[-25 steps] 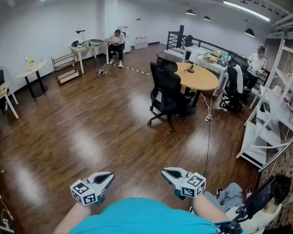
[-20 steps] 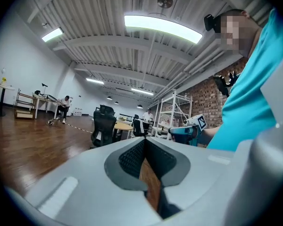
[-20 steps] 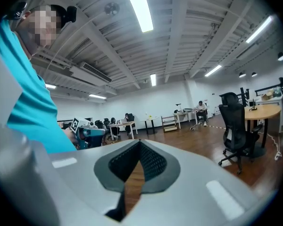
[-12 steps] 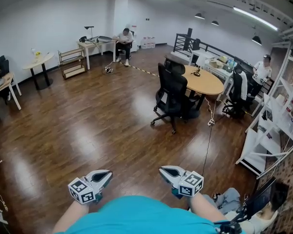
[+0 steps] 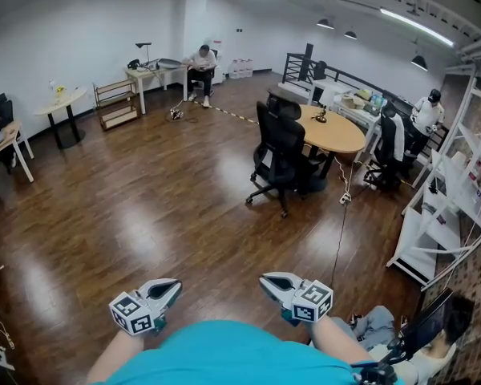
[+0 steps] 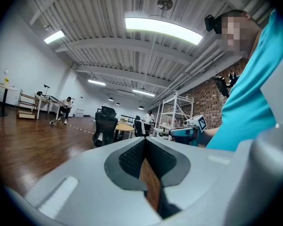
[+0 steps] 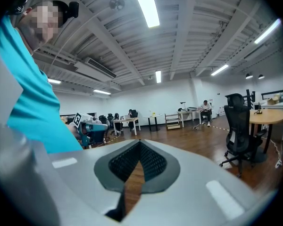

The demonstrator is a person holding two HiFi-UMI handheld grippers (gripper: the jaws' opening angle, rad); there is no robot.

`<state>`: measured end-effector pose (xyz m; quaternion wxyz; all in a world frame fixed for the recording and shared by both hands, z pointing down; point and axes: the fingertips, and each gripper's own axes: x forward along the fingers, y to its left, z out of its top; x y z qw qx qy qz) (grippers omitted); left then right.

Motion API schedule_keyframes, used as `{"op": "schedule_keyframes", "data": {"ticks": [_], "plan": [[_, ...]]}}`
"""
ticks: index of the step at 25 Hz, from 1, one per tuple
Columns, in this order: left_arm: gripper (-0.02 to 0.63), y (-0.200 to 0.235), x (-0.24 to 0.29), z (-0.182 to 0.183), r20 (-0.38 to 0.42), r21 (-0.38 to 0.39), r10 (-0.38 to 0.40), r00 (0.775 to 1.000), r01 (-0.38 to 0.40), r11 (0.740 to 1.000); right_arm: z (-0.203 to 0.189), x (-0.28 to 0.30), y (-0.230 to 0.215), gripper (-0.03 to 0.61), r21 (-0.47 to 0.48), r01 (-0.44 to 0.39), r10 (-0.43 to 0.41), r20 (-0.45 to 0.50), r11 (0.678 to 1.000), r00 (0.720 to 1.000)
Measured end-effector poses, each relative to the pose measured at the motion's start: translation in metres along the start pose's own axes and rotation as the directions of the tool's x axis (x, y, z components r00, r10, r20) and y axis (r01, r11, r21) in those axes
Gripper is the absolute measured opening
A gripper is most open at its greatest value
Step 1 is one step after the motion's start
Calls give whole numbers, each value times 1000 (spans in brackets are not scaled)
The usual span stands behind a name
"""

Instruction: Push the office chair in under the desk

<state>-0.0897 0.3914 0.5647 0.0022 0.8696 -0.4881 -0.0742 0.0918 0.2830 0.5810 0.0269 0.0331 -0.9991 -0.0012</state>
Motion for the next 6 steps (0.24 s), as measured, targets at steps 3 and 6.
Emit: {"op": "schedule_keyframes", "data": {"ticks": [3, 6], "plan": [[26, -3, 0, 0, 5, -19, 2, 1000, -2, 1000, 1, -2, 2, 0, -1, -2, 2, -2, 1000, 1000], [26, -5, -2, -1, 4, -20, 2, 1000, -2, 1000, 0, -4, 5, 0, -5, -4, 4, -5, 1000, 1000]]}}
